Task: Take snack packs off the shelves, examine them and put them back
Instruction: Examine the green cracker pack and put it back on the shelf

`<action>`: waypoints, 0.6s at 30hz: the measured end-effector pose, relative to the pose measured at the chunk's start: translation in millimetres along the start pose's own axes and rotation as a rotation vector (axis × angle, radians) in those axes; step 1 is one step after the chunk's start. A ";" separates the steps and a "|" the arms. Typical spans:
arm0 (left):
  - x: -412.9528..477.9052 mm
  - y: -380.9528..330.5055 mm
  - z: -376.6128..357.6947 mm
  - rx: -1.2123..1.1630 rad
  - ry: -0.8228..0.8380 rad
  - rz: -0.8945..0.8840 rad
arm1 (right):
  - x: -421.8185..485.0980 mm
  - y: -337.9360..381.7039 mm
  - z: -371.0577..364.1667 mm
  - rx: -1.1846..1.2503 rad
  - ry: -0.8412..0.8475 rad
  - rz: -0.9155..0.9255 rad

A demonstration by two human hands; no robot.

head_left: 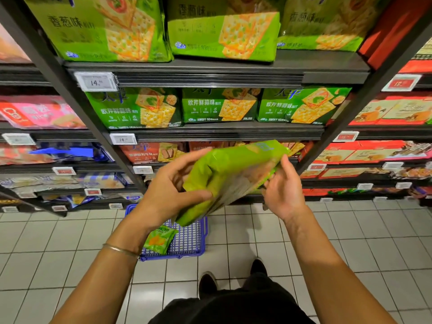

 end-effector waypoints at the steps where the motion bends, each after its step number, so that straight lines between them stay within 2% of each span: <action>1: 1.3 4.4 12.9 -0.043 -0.111 0.019 | -0.9 4.8 -2.7 -0.051 0.006 0.015; 3: 4.0 16.7 33.1 -0.198 -0.273 0.060 | -4.2 15.7 -9.2 -0.140 0.036 0.016; 6: 5.0 38.9 57.1 -0.464 -0.406 0.152 | -10.5 42.1 -15.1 -0.264 0.104 0.026; 9: 5.8 64.1 52.4 -0.712 -0.312 0.315 | -16.4 80.6 -24.5 -0.354 0.187 0.124; 12: 3.9 93.7 33.9 -0.745 -0.273 0.520 | -24.0 106.8 -48.8 -0.432 0.289 0.232; 14: 4.6 107.7 20.5 -0.771 -0.282 0.597 | -27.2 113.9 -70.5 -0.491 0.362 0.285; 18: 5.0 124.9 -18.9 -0.942 -0.202 0.706 | -22.8 124.1 -87.6 -0.540 0.337 0.360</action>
Point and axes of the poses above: each hand's wrist, its own x-axis towards the middle knuckle, its own z-axis out of the back of the hand, y = z × x, the point moved 10 cm from there along x, towards the middle knuckle, and after that the axes turned 4 degrees about y, right-handed, at the moved point
